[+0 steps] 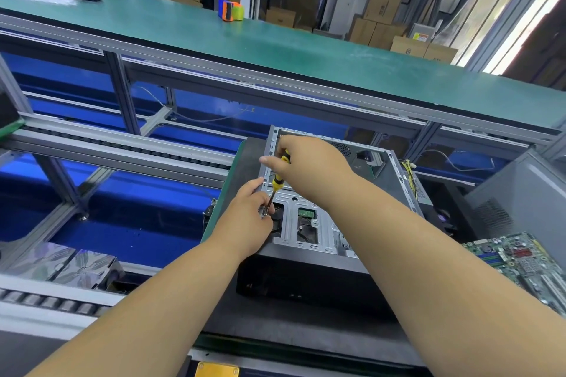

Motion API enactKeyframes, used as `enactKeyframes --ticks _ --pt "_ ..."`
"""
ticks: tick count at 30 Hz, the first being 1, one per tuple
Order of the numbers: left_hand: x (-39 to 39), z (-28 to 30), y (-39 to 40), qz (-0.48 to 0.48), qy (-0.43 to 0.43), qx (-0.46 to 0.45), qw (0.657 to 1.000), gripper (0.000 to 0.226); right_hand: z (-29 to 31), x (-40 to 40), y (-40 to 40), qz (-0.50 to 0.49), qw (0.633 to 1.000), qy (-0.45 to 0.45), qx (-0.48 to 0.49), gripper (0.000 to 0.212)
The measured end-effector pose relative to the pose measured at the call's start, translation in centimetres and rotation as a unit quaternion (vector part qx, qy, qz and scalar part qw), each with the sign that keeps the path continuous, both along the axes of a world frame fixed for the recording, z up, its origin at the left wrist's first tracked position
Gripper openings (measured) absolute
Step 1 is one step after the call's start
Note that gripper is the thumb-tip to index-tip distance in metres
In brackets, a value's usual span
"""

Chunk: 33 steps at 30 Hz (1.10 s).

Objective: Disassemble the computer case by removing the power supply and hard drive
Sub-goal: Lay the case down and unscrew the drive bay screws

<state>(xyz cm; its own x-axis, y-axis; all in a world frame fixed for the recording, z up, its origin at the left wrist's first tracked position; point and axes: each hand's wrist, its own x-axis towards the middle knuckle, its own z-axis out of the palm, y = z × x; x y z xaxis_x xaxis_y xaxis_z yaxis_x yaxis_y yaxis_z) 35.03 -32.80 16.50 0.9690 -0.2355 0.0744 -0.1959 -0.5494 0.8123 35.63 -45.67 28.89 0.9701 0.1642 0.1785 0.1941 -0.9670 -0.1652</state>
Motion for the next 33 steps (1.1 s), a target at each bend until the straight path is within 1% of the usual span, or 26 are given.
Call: enactKeyframes --ticks 4,7,9,12,13,14,15,17,18,21,23,24,26,28,30,33 --pt "-0.1 -0.2 0.1 0.002 -0.001 -0.006 1.0 0.02 0.3 0.1 0.1 0.028 0.997 0.04 0.054 0.008" --pt "-0.2 -0.2 0.2 0.003 -0.001 -0.009 1.0 0.022 0.1 -0.4 0.3 0.034 0.995 0.042 0.088 0.01" --pt "-0.2 -0.1 0.1 0.003 -0.001 -0.009 1.0 0.023 0.0 -0.6 0.3 0.029 0.997 0.023 0.063 0.009" --pt "-0.2 -0.1 0.2 0.001 -0.007 0.005 1.0 0.021 0.2 -0.6 0.2 0.017 1.0 0.003 0.01 0.03" --pt "-0.2 -0.1 0.2 -0.001 -0.016 0.01 1.0 0.016 0.3 -0.5 0.2 0.019 1.0 0.006 0.009 0.031" --pt "-0.1 0.0 0.3 -0.006 -0.028 0.014 0.999 0.012 0.3 -0.4 0.2 0.024 1.0 0.012 0.017 0.027" --pt "-0.1 0.1 0.4 -0.015 -0.047 0.015 0.999 0.014 0.2 -0.3 0.2 0.027 0.999 0.021 0.03 0.02" --pt "0.0 0.1 0.5 -0.029 -0.08 -0.011 0.996 0.026 0.1 -0.2 0.2 0.025 0.997 0.035 0.057 0.01" --pt "0.0 0.1 0.6 -0.029 -0.086 -0.035 0.995 0.028 0.1 -0.2 0.2 0.022 0.996 0.04 0.071 0.009" --pt "0.2 0.3 0.6 -0.017 -0.056 -0.114 0.992 0.029 0.0 -0.5 0.1 0.02 0.993 0.044 0.108 0.008" --pt "0.4 0.8 0.6 -0.018 -0.044 -0.16 0.986 0.027 0.1 -0.6 0.0 0.019 0.994 0.043 0.102 0.007" --pt "0.5 1.2 0.6 -0.026 -0.043 -0.187 0.981 0.026 0.1 -0.6 -0.1 0.017 0.995 0.039 0.088 0.009" --pt "0.6 2.1 0.6 -0.043 -0.036 -0.231 0.971 0.024 0.3 -0.5 -0.2 0.014 0.998 0.033 0.055 0.024" --pt "0.7 2.9 0.5 -0.048 -0.048 -0.234 0.97 0.025 0.5 -0.4 -0.3 0.006 0.999 0.035 0.038 0.036" --pt "1.0 3.3 0.4 -0.035 -0.046 -0.241 0.969 0.028 0.4 -0.2 -0.2 -0.007 0.999 0.029 0.02 0.04" --pt "1.3 3.5 0.2 -0.01 -0.038 -0.248 0.968 0.02 0.3 0.0 0.0 -0.037 0.999 0.009 0.014 0.042"
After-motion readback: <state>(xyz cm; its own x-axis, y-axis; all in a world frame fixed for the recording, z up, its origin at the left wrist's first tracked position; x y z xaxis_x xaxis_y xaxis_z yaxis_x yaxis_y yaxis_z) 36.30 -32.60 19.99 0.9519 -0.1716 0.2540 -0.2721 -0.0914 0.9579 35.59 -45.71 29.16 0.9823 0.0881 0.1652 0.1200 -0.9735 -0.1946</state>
